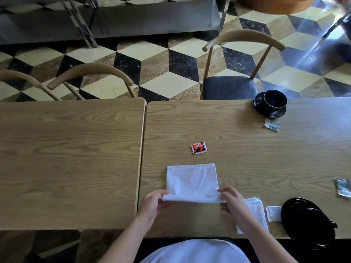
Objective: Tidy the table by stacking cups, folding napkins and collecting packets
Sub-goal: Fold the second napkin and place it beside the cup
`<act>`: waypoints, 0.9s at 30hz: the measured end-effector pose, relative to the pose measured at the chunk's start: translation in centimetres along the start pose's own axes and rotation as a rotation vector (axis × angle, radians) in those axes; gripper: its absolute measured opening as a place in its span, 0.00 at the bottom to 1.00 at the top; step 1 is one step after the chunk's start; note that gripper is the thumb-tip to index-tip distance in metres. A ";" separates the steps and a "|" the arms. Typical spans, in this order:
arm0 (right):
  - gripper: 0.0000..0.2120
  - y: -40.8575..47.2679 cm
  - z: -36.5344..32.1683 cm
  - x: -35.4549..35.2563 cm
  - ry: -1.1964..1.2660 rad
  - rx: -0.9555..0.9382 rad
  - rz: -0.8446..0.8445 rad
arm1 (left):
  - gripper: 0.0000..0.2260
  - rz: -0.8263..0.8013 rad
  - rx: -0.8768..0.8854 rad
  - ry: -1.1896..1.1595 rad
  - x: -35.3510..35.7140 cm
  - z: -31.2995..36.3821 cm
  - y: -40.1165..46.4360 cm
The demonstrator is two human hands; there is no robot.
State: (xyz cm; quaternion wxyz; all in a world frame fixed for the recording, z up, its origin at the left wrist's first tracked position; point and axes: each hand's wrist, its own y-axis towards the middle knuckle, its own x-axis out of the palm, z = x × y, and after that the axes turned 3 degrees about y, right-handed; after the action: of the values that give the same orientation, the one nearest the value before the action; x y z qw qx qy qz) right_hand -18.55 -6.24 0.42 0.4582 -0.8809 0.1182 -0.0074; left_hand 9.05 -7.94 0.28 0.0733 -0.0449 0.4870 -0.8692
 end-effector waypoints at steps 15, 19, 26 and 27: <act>0.10 3.9 -5.8 -1.2 -0.008 0.173 -0.135 | 0.05 -0.045 0.218 0.441 1.1 4.9 4.6; 0.07 5.0 -6.3 -1.6 -0.269 0.009 -0.127 | 0.07 0.072 0.268 0.537 1.1 4.6 6.2; 0.09 7.5 -7.1 -0.6 -0.439 -0.208 -0.137 | 0.11 0.118 0.246 0.517 3.1 4.6 7.9; 0.09 7.7 -7.2 -0.4 -0.425 -0.193 -0.154 | 0.11 0.123 0.235 0.504 3.4 4.5 8.0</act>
State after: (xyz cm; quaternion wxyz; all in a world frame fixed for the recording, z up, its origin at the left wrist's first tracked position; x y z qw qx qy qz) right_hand -21.39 -16.23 -1.62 0.3844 -0.9089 -0.0479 0.1544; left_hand 7.10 -16.47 -4.18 0.0072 0.2112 0.3876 -0.8973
